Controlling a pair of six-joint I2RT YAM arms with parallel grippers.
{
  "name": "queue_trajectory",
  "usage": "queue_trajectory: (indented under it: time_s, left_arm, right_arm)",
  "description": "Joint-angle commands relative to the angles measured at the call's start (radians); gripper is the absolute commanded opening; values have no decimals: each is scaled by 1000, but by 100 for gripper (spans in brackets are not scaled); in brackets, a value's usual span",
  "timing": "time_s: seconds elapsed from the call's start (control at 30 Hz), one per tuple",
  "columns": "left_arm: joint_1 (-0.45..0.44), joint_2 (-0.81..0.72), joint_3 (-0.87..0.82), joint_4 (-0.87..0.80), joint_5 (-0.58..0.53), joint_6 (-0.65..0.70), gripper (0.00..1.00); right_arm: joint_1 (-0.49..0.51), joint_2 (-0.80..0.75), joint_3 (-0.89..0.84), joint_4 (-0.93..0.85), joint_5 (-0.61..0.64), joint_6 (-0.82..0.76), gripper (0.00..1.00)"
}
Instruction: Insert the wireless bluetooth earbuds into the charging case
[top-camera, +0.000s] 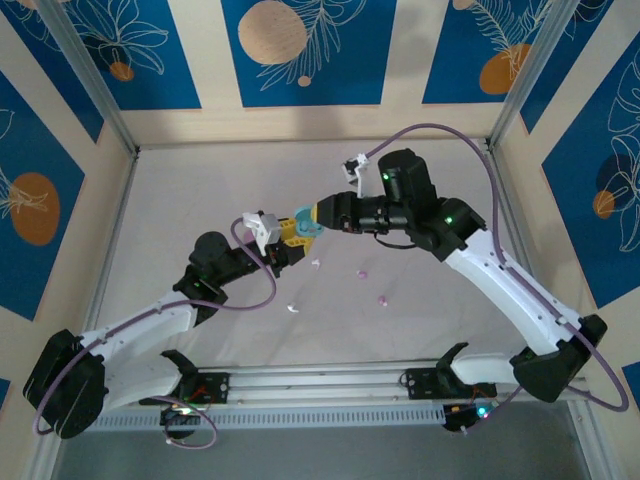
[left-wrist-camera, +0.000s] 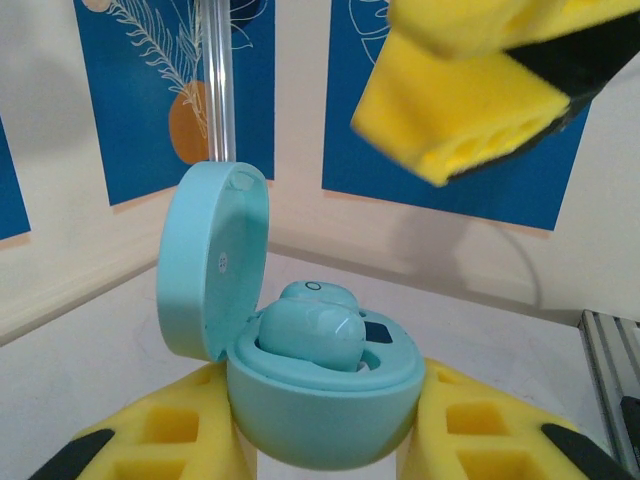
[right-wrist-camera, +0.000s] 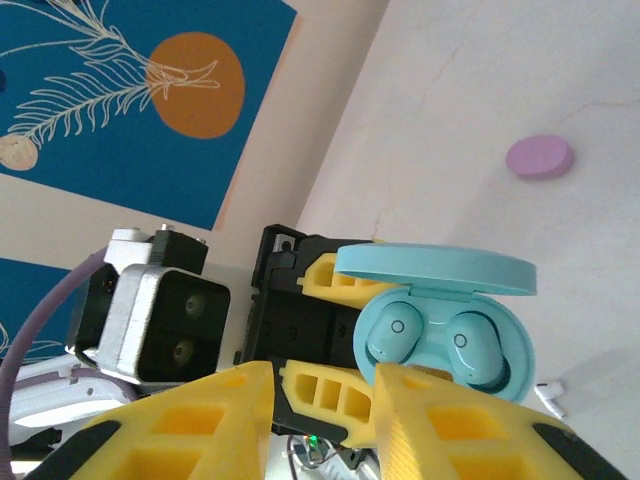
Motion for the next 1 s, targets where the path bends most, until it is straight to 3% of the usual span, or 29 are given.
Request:
queue_trajectory:
  time_s: [0.0,0.23,0.5,0.97]
  left_arm:
    - [5,-2,20,66,6,1,26]
    - [4,-11,22,89,58,-9,26]
    - [3,-13,36,77,46,-13,27]
    - [5,-14,35,98,9,-28,26]
  right_arm:
    - [-35,-28,8,-5,51,-25,33]
    - [-141,139,157,-129,-36,-41,35]
    - [-117,325,341,-269,-163,-158,38]
    - [-146,127,112,-203,-288,-160,39]
